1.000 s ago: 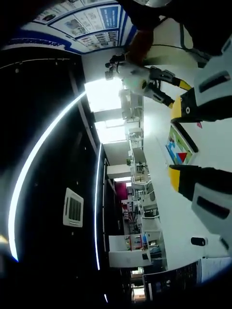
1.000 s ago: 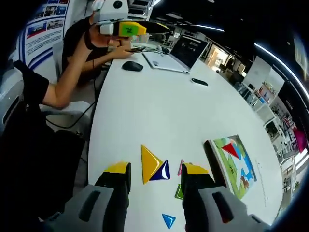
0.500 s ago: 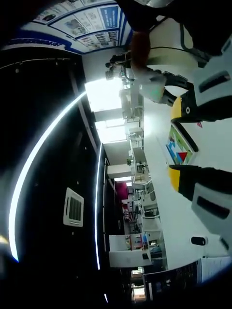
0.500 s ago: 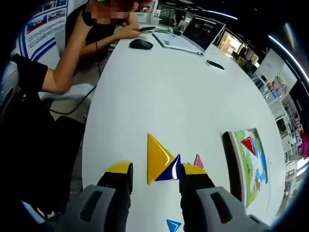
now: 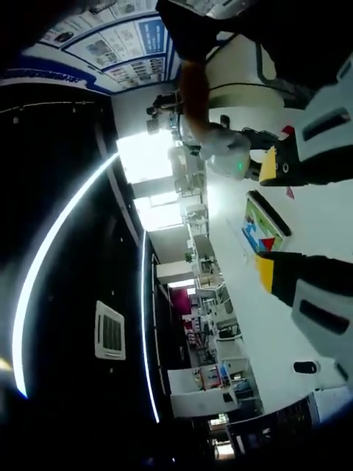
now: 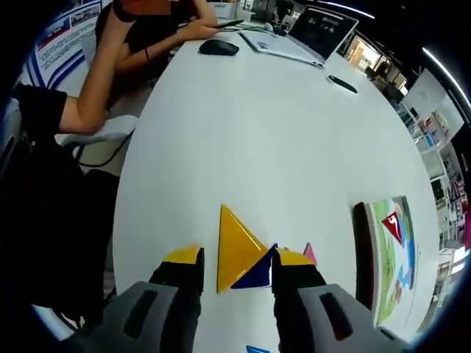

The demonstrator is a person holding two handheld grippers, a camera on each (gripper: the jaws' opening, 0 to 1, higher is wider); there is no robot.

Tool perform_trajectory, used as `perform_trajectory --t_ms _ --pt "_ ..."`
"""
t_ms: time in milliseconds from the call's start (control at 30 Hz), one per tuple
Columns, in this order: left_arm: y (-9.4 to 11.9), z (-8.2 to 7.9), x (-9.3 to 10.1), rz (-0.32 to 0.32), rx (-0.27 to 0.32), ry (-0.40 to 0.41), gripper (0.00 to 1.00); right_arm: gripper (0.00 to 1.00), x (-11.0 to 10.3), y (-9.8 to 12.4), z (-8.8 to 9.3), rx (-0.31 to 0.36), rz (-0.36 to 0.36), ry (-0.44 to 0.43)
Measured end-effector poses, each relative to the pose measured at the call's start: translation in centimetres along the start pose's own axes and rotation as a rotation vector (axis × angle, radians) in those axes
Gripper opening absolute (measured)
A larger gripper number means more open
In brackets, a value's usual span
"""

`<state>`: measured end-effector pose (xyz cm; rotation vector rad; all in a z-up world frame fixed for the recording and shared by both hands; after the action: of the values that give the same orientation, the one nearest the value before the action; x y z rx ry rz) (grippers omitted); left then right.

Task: Pick up the tangram pieces one by one and place each piece onto its matching region on the pattern sheet, fitting the shapes together until the outline on the sheet is completely filled by the tangram pieces

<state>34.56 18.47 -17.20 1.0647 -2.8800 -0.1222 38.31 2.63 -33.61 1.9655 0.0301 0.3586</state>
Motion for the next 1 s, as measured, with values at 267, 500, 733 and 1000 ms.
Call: perform_trajectory --t_ms 267,500,733,1000 --pt "0.2 0.5 0.1 0.019 -0.015 0.001 0.36 0.36 0.0 -0.3 0.2 0.003 -0.072 -0.037" --pt "0.4 0.7 0.3 0.039 -0.019 -0.007 0.36 0.35 0.0 -0.5 0.0 -0.022 -0.120 -0.014" --pt "1.0 1.4 0.4 0.069 -0.043 -0.040 0.36 0.30 0.5 -0.6 0.1 -0.071 -0.140 -0.009" --pt "1.6 1.3 -0.3 0.039 -0.035 -0.033 0.36 0.29 0.6 -0.6 0.1 -0.090 -0.136 -0.056"
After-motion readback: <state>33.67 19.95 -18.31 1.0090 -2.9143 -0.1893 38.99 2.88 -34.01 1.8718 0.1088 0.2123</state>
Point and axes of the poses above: the point that each gripper's makers call its tool centre point, and the gripper's own axes: y roughly backward along the fingers, x roughly to its right, z roughly out of its underside, the point moved 3 cm from there along y, roughly backward along the fingers, and after that the axes turned 13 degrees about y, right-handed, at the moved point
